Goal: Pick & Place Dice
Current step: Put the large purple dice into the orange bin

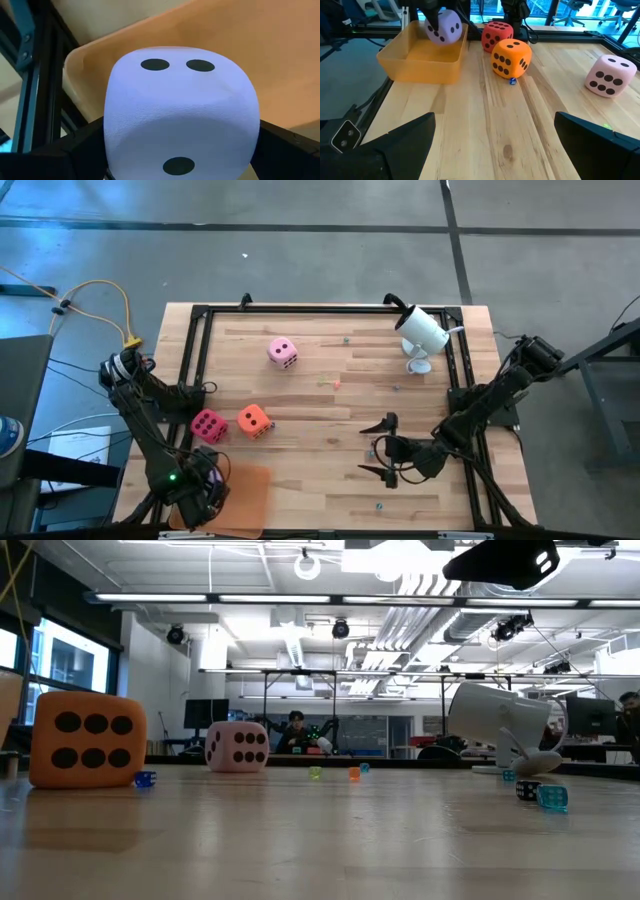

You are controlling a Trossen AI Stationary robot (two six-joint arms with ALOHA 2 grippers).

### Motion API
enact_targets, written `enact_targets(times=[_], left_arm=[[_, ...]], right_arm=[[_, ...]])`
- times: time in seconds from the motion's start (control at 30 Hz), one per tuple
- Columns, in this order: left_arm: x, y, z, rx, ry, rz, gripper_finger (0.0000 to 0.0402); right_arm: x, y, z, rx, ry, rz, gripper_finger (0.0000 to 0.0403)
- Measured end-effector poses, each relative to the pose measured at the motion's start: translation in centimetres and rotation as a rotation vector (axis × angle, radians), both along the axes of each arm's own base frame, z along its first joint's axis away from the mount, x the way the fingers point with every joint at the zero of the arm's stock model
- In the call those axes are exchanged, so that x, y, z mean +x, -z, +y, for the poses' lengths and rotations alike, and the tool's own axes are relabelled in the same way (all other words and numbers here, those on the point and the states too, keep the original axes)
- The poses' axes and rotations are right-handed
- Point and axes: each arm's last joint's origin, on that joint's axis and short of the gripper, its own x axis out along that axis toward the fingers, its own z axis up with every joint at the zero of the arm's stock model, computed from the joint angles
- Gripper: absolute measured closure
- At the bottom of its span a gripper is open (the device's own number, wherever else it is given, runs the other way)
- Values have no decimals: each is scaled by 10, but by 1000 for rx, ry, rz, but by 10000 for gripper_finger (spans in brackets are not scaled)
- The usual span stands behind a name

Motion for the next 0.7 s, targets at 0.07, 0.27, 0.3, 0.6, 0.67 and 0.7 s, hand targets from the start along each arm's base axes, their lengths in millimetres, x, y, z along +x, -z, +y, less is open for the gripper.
enact_targets(times=[0.07,0.27,0.3,0.6,0.67,0.7], left_arm=[[0,1,0,5,-23,4,32],[1,4,0,28,9,-19,32],[2,6,-1,38,8,-23,32],[5,21,-7,70,135,23,32],[5,21,-7,68,199,19,32],[5,21,-7,67,231,18,32]], right_arm=[[0,0,0,-1,0,0,6],[0,0,0,-22,-8,2,6],[0,0,0,-24,-9,2,6],[0,0,0,-46,-15,4,6],[0,0,0,-47,-15,4,6],[0,0,0,-47,-15,4,6]])
